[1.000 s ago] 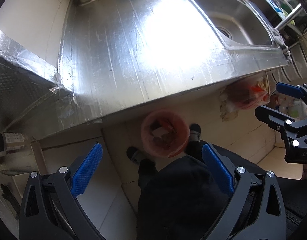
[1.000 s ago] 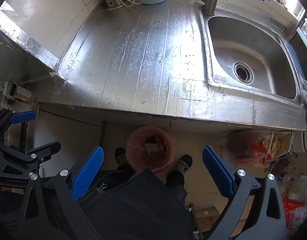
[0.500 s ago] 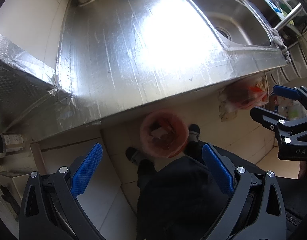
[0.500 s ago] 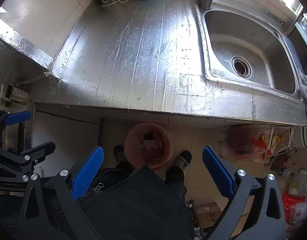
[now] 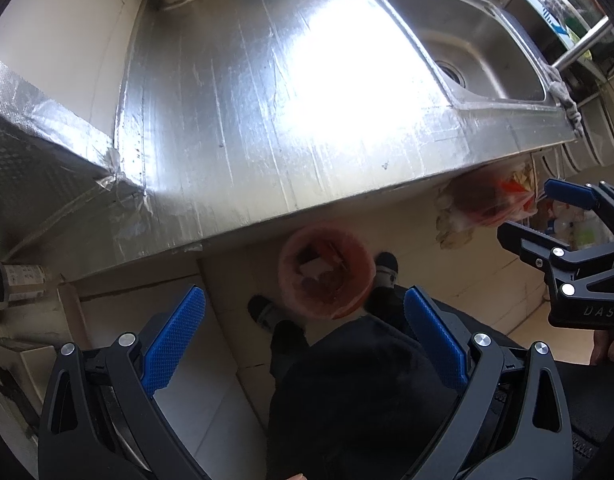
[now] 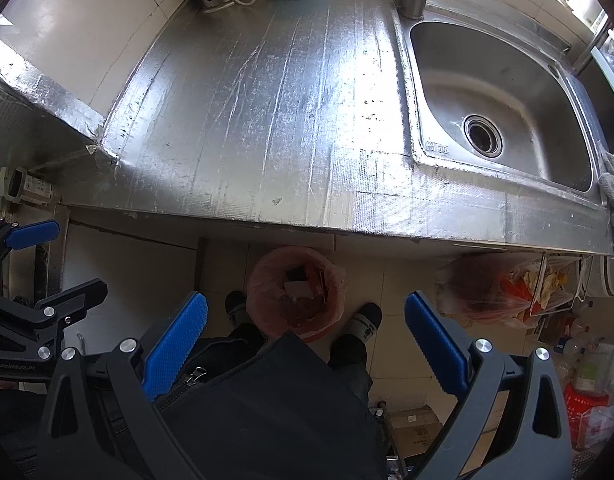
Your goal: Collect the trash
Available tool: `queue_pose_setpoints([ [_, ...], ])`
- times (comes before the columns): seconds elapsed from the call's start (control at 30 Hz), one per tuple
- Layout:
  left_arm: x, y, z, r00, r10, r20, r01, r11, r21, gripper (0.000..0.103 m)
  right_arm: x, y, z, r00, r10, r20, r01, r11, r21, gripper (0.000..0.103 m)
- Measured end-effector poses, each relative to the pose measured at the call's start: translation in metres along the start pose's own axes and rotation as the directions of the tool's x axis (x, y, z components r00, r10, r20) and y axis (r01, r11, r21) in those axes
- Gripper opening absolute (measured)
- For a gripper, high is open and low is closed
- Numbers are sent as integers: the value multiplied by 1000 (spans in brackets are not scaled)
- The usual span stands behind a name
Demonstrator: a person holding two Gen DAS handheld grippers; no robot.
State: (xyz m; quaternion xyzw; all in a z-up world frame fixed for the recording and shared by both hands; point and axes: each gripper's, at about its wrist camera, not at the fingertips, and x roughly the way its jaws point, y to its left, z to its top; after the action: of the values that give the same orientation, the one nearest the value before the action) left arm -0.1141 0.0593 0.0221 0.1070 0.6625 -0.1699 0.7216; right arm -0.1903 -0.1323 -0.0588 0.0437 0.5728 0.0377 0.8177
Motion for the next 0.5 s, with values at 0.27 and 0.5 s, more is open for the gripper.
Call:
queue_pose_setpoints([
  [0.27, -1, 3, 0, 999, -51, 7, 51, 999, -19, 97, 2, -1, 1, 1000, -2, -3, 2, 1000, 3, 98],
  [0.5, 0, 5, 0, 999, -53, 8, 53, 998, -30, 97, 3, -2, 2, 1000, -4, -5, 4, 1000, 5, 98],
])
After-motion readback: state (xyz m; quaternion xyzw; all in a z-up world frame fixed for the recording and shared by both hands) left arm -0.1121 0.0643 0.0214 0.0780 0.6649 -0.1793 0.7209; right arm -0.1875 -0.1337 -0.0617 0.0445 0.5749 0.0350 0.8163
